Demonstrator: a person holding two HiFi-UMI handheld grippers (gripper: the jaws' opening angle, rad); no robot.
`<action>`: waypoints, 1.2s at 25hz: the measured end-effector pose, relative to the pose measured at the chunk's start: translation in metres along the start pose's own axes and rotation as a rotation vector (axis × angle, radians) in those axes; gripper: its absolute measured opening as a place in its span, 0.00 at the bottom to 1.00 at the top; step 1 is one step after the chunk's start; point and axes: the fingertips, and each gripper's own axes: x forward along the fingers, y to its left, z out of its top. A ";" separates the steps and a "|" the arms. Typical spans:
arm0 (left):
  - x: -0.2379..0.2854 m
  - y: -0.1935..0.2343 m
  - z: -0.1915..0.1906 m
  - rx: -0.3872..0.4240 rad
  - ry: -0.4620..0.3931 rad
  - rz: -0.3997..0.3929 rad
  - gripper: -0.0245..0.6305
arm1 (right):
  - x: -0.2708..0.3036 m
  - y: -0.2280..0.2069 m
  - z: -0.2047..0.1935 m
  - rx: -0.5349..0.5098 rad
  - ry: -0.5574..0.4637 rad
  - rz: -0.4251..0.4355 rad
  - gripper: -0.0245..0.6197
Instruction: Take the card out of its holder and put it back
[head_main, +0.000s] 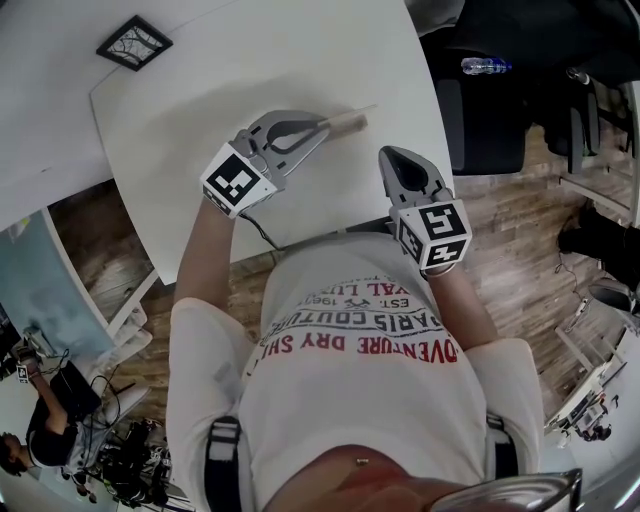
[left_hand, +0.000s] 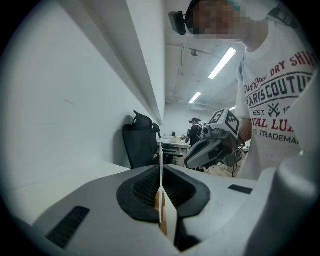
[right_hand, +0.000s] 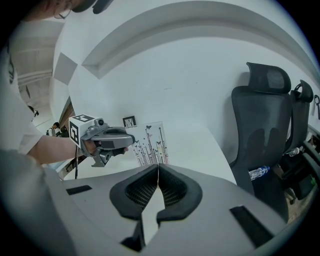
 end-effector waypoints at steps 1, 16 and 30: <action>-0.001 -0.001 0.004 0.003 -0.006 0.008 0.09 | -0.002 0.000 0.001 -0.001 -0.005 0.000 0.08; -0.041 -0.007 0.090 0.057 -0.147 0.365 0.09 | -0.032 0.001 0.047 -0.054 -0.129 0.062 0.08; -0.094 -0.046 0.126 0.102 -0.249 0.894 0.09 | -0.058 0.002 0.089 -0.139 -0.247 0.147 0.08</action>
